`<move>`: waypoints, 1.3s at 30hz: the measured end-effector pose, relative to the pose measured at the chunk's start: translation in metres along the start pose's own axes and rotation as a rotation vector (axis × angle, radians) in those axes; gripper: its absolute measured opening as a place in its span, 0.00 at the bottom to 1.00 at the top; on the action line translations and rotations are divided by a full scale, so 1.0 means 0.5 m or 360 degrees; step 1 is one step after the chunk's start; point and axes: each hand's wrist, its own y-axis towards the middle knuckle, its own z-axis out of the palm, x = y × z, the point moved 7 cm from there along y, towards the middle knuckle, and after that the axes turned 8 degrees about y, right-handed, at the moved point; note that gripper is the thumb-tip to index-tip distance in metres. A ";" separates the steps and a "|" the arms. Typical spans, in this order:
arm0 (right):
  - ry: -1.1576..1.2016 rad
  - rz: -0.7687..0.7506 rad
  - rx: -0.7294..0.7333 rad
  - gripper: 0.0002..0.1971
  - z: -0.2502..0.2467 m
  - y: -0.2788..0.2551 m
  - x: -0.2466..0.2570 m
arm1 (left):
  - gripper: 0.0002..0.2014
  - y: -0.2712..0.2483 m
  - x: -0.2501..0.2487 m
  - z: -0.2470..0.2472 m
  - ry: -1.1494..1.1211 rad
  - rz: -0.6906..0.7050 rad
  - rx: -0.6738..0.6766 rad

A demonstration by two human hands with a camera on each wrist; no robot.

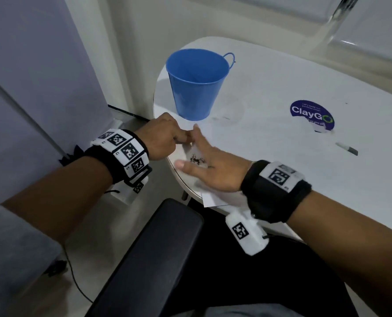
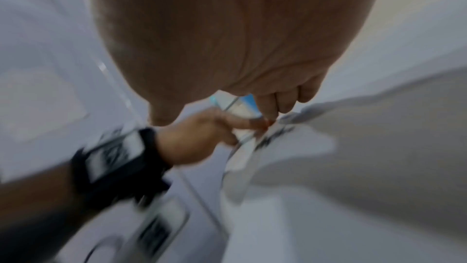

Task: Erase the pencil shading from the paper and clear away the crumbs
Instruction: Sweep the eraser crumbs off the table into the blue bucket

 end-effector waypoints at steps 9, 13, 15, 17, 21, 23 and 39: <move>-0.0090 0.0282 -0.0075 0.56 -0.070 -0.007 -0.076 | 0.27 0.021 0.020 -0.010 -0.0091 -0.0129 -0.0152; -0.0124 0.0278 -0.0111 0.54 -0.079 0.002 -0.062 | 0.34 0.026 0.032 0.017 0.0183 -0.0213 0.0042; -0.0255 0.0270 -0.0138 0.54 -0.067 0.017 -0.039 | 0.37 0.024 0.036 0.022 0.0146 -0.0242 0.0080; -0.0431 0.0152 -0.0028 0.53 -0.021 0.026 -0.005 | 0.39 0.024 0.040 0.021 0.0128 -0.0271 0.0101; -0.0303 -0.0047 0.0231 0.49 0.036 -0.005 0.032 | 0.38 0.027 0.041 0.017 0.0121 -0.0246 0.0126; -0.0204 -0.0002 0.0053 0.48 -0.005 -0.008 0.023 | 0.38 0.026 0.036 0.013 0.0102 -0.0218 0.0125; -0.0482 0.0198 0.0011 0.54 0.079 -0.057 -0.011 | 0.38 0.024 0.032 0.014 0.0120 -0.0237 0.0106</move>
